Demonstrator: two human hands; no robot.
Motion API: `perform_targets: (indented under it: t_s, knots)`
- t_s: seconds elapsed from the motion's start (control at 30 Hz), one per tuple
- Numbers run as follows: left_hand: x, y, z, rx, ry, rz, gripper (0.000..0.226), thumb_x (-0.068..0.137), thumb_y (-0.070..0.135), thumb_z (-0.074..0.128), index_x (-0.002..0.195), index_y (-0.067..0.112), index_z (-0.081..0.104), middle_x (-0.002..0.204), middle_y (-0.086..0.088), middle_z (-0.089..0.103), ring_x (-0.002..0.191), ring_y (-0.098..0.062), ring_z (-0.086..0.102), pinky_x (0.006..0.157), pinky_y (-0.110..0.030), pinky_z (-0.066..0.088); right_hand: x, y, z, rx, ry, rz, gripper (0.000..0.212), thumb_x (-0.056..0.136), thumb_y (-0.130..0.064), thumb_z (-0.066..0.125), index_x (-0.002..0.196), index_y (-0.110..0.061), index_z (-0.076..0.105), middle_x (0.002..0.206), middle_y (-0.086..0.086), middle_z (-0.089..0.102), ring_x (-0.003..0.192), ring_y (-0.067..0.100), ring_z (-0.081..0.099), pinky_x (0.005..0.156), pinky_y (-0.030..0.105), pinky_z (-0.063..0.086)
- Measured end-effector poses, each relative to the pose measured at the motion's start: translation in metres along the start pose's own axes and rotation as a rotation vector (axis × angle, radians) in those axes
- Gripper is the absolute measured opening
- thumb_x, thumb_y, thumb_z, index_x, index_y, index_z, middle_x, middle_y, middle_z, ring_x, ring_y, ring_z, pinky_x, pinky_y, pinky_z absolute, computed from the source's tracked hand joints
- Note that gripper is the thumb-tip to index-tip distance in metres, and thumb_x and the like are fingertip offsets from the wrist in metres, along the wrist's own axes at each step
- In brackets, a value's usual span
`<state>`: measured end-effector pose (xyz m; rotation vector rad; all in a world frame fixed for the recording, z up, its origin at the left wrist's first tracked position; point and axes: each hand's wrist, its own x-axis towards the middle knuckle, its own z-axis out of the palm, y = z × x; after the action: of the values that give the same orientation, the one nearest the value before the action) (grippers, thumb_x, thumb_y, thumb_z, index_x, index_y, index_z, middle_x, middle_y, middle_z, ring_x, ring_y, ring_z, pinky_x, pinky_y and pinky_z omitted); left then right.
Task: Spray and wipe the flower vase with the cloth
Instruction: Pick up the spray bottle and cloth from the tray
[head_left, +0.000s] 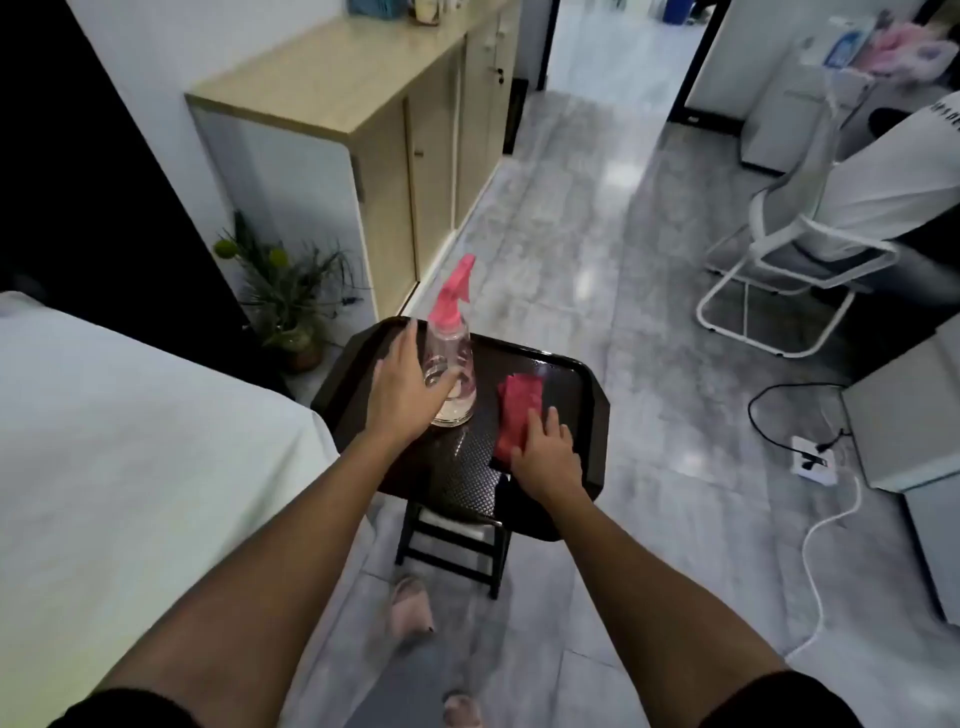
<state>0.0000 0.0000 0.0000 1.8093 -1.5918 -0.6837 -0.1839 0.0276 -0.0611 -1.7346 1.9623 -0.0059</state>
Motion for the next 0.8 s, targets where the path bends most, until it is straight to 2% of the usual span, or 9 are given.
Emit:
perform_targets:
  t_s: [0.13, 0.23, 0.3, 0.4, 0.5, 0.6, 0.67, 0.73, 0.8]
  knots:
    - [0.045, -0.002, 0.005, -0.254, -0.103, 0.027, 0.084, 0.075, 0.051, 0.065, 0.147, 0.034, 0.025, 0.145, 0.005, 0.045, 0.131, -0.018, 0.046, 0.106, -0.048, 0.041, 0.034, -0.008, 0.006, 0.077, -0.035, 0.103, 0.073, 0.095, -0.039, 0.046, 0.154, -0.025, 0.006, 0.163, 0.012, 0.001, 0.147, 0.038, 0.012, 0.113, 0.057, 0.025]
    - [0.071, 0.001, 0.013, -0.415, -0.212, 0.138, 0.073, 0.083, 0.031, 0.066, 0.140, 0.055, 0.028, 0.130, 0.026, 0.047, 0.121, -0.009, 0.051, 0.100, -0.037, 0.045, 0.060, -0.016, 0.015, 0.077, -0.042, 0.157, 0.078, 0.093, -0.046, 0.050, 0.154, -0.029, 0.004, 0.163, 0.013, 0.003, 0.146, 0.039, 0.013, 0.113, 0.057, 0.022]
    - [0.084, 0.010, 0.013, -0.430, -0.188, 0.198, 0.063, 0.087, 0.032, 0.061, 0.134, 0.060, 0.030, 0.121, 0.018, 0.052, 0.109, -0.009, 0.055, 0.091, -0.030, 0.049, 0.070, -0.017, 0.016, 0.042, 0.002, 0.174, 0.080, 0.090, -0.048, 0.054, 0.153, -0.031, 0.007, 0.160, 0.016, 0.012, 0.142, 0.040, 0.020, 0.111, 0.056, 0.026]
    - [0.100, 0.015, 0.019, -0.469, -0.145, 0.167, 0.044, 0.087, 0.033, 0.061, 0.128, 0.045, 0.049, 0.108, 0.005, 0.063, 0.093, -0.001, 0.061, 0.082, -0.021, 0.051, 0.079, -0.022, 0.015, 0.130, 0.047, 0.178, 0.078, 0.087, -0.035, 0.062, 0.151, -0.034, 0.017, 0.146, 0.019, 0.028, 0.127, 0.040, 0.037, 0.104, 0.051, 0.038]
    - [0.104, 0.015, 0.023, -0.512, -0.148, 0.122, 0.029, 0.085, 0.031, 0.062, 0.097, 0.057, 0.060, 0.096, -0.022, 0.069, 0.064, -0.010, 0.059, 0.066, -0.034, 0.051, 0.083, -0.026, 0.007, 0.265, 0.002, 0.182, 0.074, 0.087, -0.017, 0.060, 0.148, -0.038, 0.024, 0.136, 0.017, 0.031, 0.111, 0.042, 0.054, 0.097, 0.046, 0.045]
    - [0.103, 0.012, 0.019, -0.512, -0.180, 0.111, 0.014, 0.079, 0.045, 0.061, 0.088, 0.057, 0.061, 0.095, -0.030, 0.065, 0.062, -0.016, 0.055, 0.061, -0.044, 0.051, 0.084, -0.027, -0.002, 0.312, -0.034, 0.182, 0.068, 0.089, -0.014, 0.056, 0.145, -0.039, 0.027, 0.134, 0.018, 0.035, 0.112, 0.044, 0.054, 0.097, 0.044, 0.045]
    - [0.098, 0.015, 0.011, -0.550, -0.162, 0.108, 0.020, 0.082, 0.035, 0.062, 0.089, 0.054, 0.063, 0.090, -0.024, 0.065, 0.069, -0.022, 0.055, 0.064, -0.042, 0.050, 0.082, -0.027, -0.011, 0.319, -0.039, 0.176, 0.065, 0.089, -0.016, 0.055, 0.144, -0.040, 0.028, 0.132, 0.019, 0.040, 0.114, 0.044, 0.053, 0.098, 0.043, 0.044]
    - [0.092, 0.022, -0.005, -0.563, -0.099, 0.126, 0.049, 0.086, 0.014, 0.060, 0.099, 0.061, 0.062, 0.089, -0.005, 0.066, 0.074, -0.025, 0.055, 0.068, -0.040, 0.049, 0.080, -0.030, -0.023, 0.316, -0.018, 0.138, 0.063, 0.088, -0.020, 0.054, 0.143, -0.040, 0.029, 0.129, 0.020, 0.045, 0.114, 0.045, 0.053, 0.100, 0.044, 0.042]
    - [0.081, 0.032, -0.028, -0.536, -0.004, 0.151, 0.065, 0.083, 0.006, 0.058, 0.110, 0.065, 0.055, 0.090, 0.008, 0.066, 0.079, -0.027, 0.060, 0.073, -0.043, 0.053, 0.076, -0.037, -0.038, 0.313, -0.001, 0.077, 0.062, 0.086, -0.023, 0.054, 0.142, -0.039, 0.031, 0.127, 0.019, 0.049, 0.114, 0.044, 0.054, 0.101, 0.045, 0.041]
